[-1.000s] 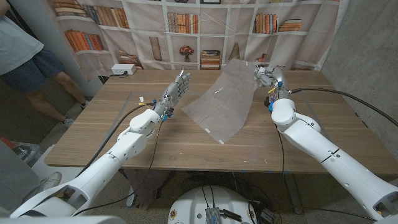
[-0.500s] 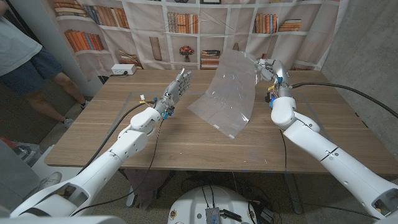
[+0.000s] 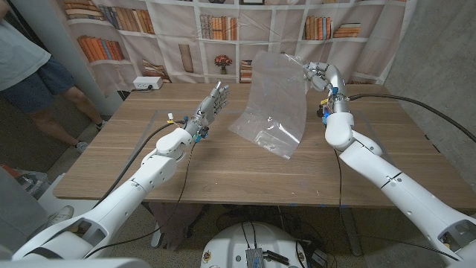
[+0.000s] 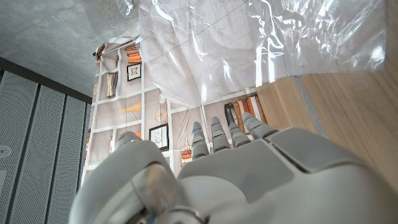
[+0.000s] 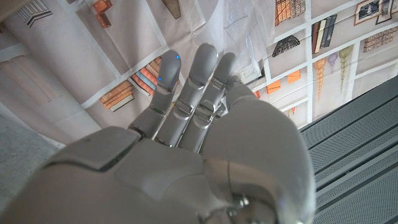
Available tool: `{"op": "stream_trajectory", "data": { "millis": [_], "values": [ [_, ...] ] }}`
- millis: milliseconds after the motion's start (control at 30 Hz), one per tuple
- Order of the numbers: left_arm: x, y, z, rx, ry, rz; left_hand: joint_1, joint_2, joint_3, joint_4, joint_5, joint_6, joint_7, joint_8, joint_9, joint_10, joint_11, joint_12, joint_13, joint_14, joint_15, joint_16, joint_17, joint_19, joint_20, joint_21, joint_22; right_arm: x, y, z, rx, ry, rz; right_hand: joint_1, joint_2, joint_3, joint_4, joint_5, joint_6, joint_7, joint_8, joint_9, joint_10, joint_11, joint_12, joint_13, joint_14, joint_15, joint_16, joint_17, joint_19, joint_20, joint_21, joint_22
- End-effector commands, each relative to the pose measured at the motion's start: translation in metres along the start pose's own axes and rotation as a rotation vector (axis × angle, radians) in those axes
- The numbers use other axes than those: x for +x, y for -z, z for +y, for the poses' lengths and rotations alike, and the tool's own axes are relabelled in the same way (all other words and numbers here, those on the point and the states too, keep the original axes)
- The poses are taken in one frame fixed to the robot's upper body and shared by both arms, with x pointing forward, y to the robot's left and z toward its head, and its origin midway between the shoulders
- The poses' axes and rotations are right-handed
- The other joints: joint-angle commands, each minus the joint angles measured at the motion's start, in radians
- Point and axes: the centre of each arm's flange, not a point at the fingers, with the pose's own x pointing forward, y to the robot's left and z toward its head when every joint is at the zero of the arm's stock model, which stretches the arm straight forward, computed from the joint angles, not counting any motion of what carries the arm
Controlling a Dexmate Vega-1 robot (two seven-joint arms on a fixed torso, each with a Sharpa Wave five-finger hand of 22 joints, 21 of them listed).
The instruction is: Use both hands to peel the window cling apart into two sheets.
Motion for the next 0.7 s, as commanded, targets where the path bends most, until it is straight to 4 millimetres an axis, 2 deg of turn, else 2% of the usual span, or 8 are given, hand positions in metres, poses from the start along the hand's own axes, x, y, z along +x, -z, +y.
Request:
{"op": "stream_trajectory", "data": {
  "millis": [33, 233, 433, 700],
  "values": [
    [-0.004, -0.002, 0.001, 0.002, -0.005, 0.001, -0.001, 0.000, -0.006, 0.000, 0.000, 0.008, 0.001, -0.003, 0.002, 0.007, -0.001, -0.002, 0.003, -0.009, -0.009, 0.006, 0.003, -0.006, -0.009, 0.009, 0.006, 0.008, 0.006, -0.004, 0.100, -0.010, -0.038, -0.005, 0.005, 0.021, 0.018, -0.005, -0.019, -0.003, 0.011, 0.027, -0.008, -0.001, 0.000, 0.018, -0.014, -0.046, 0.005, 0.002, -0.011, -0.157, 0.006, -0.001],
    [-0.003, -0.002, 0.000, 0.004, -0.002, 0.004, -0.001, 0.000, -0.007, 0.001, 0.000, 0.009, 0.003, -0.003, 0.002, 0.006, -0.001, -0.003, 0.003, -0.010, -0.008, 0.006, 0.003, -0.006, -0.009, 0.008, 0.006, 0.010, 0.010, -0.007, 0.154, 0.009, -0.032, -0.008, 0.004, 0.030, 0.024, -0.005, -0.024, -0.005, 0.015, 0.042, -0.009, -0.001, 0.003, 0.027, -0.018, -0.046, 0.007, 0.003, -0.016, -0.157, 0.008, -0.003],
    [-0.003, -0.006, 0.000, 0.011, 0.002, 0.000, -0.001, 0.000, -0.007, 0.001, 0.000, 0.009, 0.003, -0.003, 0.002, 0.007, 0.000, -0.003, 0.003, -0.010, -0.008, 0.006, 0.003, -0.006, -0.009, 0.009, 0.006, 0.010, 0.010, -0.009, 0.126, 0.022, -0.041, -0.010, 0.003, 0.033, 0.027, -0.006, -0.024, -0.005, 0.018, 0.051, -0.008, -0.002, 0.006, 0.033, -0.018, -0.046, 0.010, 0.005, -0.018, -0.157, 0.010, -0.002],
    [-0.004, -0.023, 0.005, 0.045, 0.011, -0.022, -0.001, 0.000, -0.008, 0.001, 0.000, 0.010, 0.001, -0.003, 0.002, 0.008, -0.001, -0.002, 0.003, -0.010, -0.008, 0.006, 0.003, -0.006, -0.009, 0.009, 0.006, 0.011, 0.011, -0.014, 0.103, 0.047, -0.058, -0.015, 0.000, 0.037, 0.033, -0.006, -0.023, -0.006, 0.022, 0.064, -0.010, -0.002, 0.007, 0.041, -0.022, -0.046, 0.011, 0.005, -0.022, -0.157, 0.012, -0.003]
  ]
}}
